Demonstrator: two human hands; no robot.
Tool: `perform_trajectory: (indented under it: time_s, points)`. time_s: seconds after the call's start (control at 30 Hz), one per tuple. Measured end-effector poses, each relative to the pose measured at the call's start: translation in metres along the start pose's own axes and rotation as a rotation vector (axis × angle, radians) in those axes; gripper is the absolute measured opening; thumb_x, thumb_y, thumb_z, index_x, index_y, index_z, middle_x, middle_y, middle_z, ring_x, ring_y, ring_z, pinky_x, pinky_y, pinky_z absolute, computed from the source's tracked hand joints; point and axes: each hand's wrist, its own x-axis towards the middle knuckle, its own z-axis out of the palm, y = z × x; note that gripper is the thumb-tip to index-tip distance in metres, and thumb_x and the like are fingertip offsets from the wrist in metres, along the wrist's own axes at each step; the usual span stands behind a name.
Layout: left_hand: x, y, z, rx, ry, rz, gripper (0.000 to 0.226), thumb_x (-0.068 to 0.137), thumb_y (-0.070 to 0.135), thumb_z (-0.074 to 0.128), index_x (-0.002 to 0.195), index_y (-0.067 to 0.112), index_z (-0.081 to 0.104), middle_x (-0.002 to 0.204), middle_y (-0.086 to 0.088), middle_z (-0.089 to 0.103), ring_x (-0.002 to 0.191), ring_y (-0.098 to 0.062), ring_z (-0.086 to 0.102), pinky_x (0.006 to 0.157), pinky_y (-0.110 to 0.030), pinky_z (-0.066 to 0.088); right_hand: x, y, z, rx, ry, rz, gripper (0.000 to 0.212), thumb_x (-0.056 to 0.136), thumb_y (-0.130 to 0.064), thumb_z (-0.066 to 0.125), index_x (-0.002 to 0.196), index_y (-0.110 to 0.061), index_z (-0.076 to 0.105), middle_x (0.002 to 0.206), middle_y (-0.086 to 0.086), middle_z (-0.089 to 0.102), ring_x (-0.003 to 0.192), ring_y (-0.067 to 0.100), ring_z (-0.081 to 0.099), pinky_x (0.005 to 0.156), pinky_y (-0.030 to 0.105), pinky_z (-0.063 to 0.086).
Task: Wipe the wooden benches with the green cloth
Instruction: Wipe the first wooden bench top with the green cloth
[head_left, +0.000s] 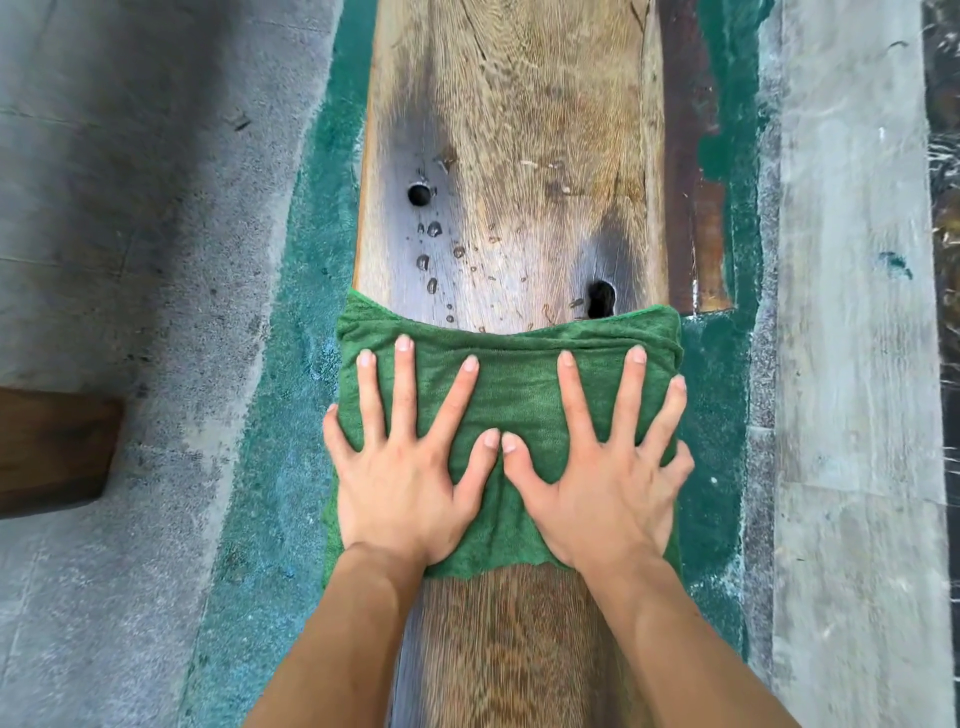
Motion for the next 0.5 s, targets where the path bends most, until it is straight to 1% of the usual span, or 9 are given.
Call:
perform_trajectory:
  time_s: [0.27, 0.5]
  points:
    - [0.016, 0.001, -0.002, 0.007, 0.005, -0.003, 0.070, 0.100, 0.072, 0.025, 0.164, 0.050, 0.008, 0.176, -0.008, -0.003, 0.161, -0.039, -0.002, 0.113, -0.074, 0.027, 0.018, -0.003, -0.006, -0.005, 0.003, -0.004, 0.089, 0.089, -0.088, 0.021, 0.166, -0.044, 0.010, 0.176, 0.015, -0.002, 0.155, 0.055, 0.007, 0.100, 0.071, 0.037]
    - [0.041, 0.003, -0.005, 0.006, 0.013, 0.003, 0.069, 0.099, 0.072, 0.025, 0.164, 0.050, 0.011, 0.176, -0.008, -0.002, 0.161, -0.039, 0.001, 0.112, -0.075, 0.028, 0.041, -0.007, -0.011, -0.003, 0.004, 0.007, 0.089, 0.089, -0.089, 0.019, 0.166, -0.044, 0.010, 0.176, 0.015, -0.001, 0.156, 0.055, 0.007, 0.099, 0.071, 0.039]
